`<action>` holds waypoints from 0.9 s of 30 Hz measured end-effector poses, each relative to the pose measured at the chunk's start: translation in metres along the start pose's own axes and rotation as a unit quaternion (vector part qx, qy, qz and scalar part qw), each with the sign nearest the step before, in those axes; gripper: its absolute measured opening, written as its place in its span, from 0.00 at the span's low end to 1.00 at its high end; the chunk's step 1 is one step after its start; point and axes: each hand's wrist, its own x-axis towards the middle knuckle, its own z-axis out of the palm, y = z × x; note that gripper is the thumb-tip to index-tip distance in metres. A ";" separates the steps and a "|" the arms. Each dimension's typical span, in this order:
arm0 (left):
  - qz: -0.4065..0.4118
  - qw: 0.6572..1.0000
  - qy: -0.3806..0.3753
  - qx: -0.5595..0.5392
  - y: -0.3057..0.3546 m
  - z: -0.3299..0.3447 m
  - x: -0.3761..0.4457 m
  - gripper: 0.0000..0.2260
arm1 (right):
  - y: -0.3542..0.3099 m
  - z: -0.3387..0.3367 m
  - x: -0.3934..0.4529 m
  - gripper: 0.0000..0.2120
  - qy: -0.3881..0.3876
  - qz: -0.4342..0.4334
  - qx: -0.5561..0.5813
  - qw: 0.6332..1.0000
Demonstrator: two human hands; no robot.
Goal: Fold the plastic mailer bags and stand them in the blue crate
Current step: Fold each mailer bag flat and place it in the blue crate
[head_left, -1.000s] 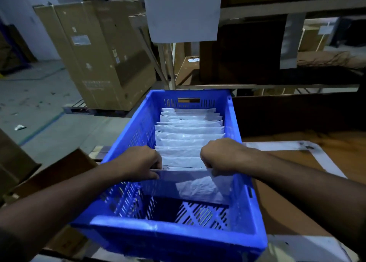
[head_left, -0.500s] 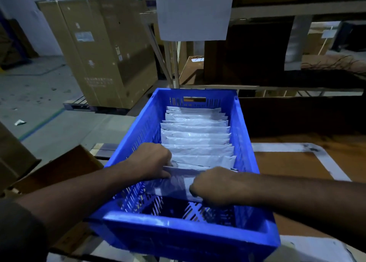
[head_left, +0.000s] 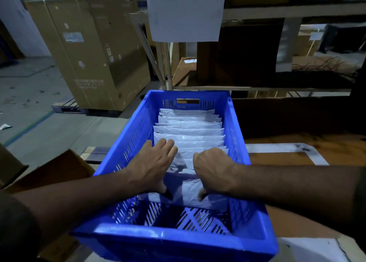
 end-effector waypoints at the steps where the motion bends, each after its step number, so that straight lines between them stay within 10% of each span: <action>1: 0.002 1.000 -0.011 0.006 0.002 0.004 0.001 0.45 | 0.001 0.005 0.007 0.39 -0.018 0.008 -0.015 1.000; 8: -0.019 1.000 0.020 0.011 0.012 0.025 0.013 0.24 | 0.007 0.020 0.045 0.30 -0.061 0.020 -0.064 0.996; 27: -0.087 0.996 -0.023 -0.004 0.009 0.036 0.036 0.36 | 0.025 0.016 0.064 0.32 -0.086 0.068 -0.044 0.993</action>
